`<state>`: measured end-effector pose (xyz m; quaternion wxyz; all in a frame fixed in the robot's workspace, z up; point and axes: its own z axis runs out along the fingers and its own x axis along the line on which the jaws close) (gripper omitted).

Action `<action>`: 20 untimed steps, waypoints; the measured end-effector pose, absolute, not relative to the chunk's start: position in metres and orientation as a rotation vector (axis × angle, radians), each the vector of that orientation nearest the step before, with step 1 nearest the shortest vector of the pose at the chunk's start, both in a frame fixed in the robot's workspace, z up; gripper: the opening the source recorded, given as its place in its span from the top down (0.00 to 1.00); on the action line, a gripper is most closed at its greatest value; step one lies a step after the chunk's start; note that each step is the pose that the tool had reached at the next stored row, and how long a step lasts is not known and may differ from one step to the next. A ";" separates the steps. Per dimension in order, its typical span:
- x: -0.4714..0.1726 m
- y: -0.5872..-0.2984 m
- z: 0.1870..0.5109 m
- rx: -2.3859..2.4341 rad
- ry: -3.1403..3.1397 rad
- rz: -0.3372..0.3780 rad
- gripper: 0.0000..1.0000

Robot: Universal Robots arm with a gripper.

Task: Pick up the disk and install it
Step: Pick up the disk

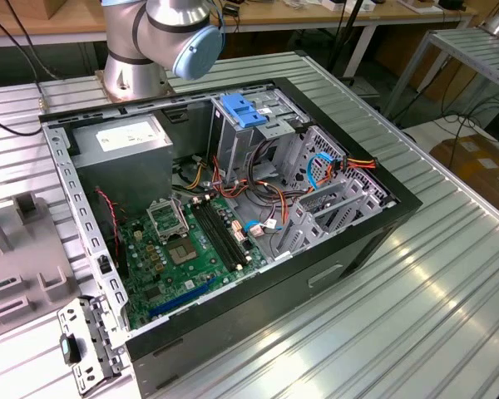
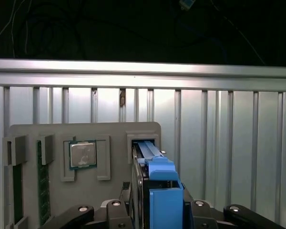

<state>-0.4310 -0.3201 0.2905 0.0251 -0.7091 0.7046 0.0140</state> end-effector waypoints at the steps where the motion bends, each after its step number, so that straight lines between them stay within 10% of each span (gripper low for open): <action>1: -0.431 -0.320 0.290 -2.193 2.179 0.043 0.52; 20: -0.431 -0.320 0.290 -2.193 2.179 0.043 0.63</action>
